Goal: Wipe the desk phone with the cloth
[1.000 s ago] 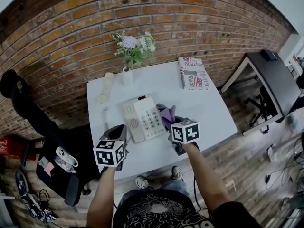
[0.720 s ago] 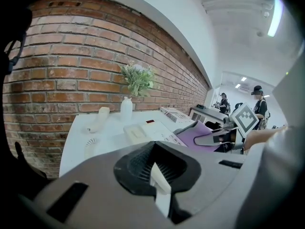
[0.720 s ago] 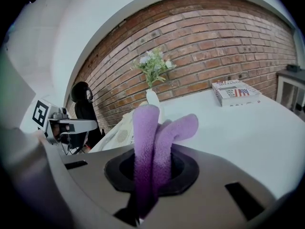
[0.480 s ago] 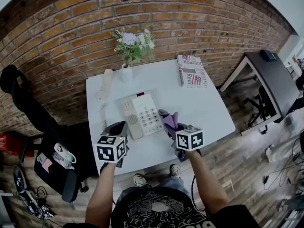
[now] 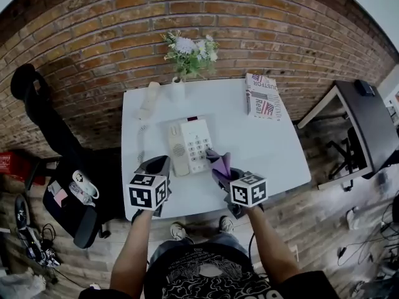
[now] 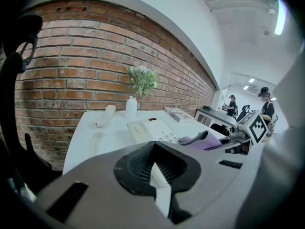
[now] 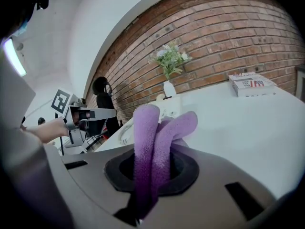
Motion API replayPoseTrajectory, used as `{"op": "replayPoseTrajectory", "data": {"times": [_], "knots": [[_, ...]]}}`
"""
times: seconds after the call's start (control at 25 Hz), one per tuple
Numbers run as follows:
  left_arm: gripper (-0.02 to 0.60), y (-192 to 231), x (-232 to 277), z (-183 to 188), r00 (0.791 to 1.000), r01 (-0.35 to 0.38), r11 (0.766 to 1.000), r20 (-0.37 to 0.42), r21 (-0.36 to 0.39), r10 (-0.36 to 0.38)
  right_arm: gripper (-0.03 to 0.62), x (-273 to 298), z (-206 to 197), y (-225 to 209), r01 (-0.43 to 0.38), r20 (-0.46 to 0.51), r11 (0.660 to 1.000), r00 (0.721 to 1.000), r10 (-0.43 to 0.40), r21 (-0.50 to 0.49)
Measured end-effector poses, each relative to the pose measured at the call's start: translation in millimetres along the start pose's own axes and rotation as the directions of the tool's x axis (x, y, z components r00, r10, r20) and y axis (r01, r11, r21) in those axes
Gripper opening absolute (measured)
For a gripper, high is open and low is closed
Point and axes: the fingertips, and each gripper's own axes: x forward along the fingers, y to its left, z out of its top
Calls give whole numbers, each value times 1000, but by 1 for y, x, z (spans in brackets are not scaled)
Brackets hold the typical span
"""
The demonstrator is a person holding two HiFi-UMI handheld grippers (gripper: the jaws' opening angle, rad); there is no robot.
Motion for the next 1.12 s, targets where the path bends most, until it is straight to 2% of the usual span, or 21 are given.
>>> {"op": "replayPoseTrajectory", "data": {"times": [0.32,0.72,1.12], "knots": [[6,4,-21,-9,996,-93,995,8,-43,94,44,17,-5,28,-113,-60,991,992,109,-67],[6,20,-59,-24,978,-206,973,13,-101,208,44,48,-12,78,-252,-146,957,962,232,-142],[6,37,-91,-43,961,-274,952,10,-139,278,44,71,-15,111,-318,-184,931,940,285,-180]]}}
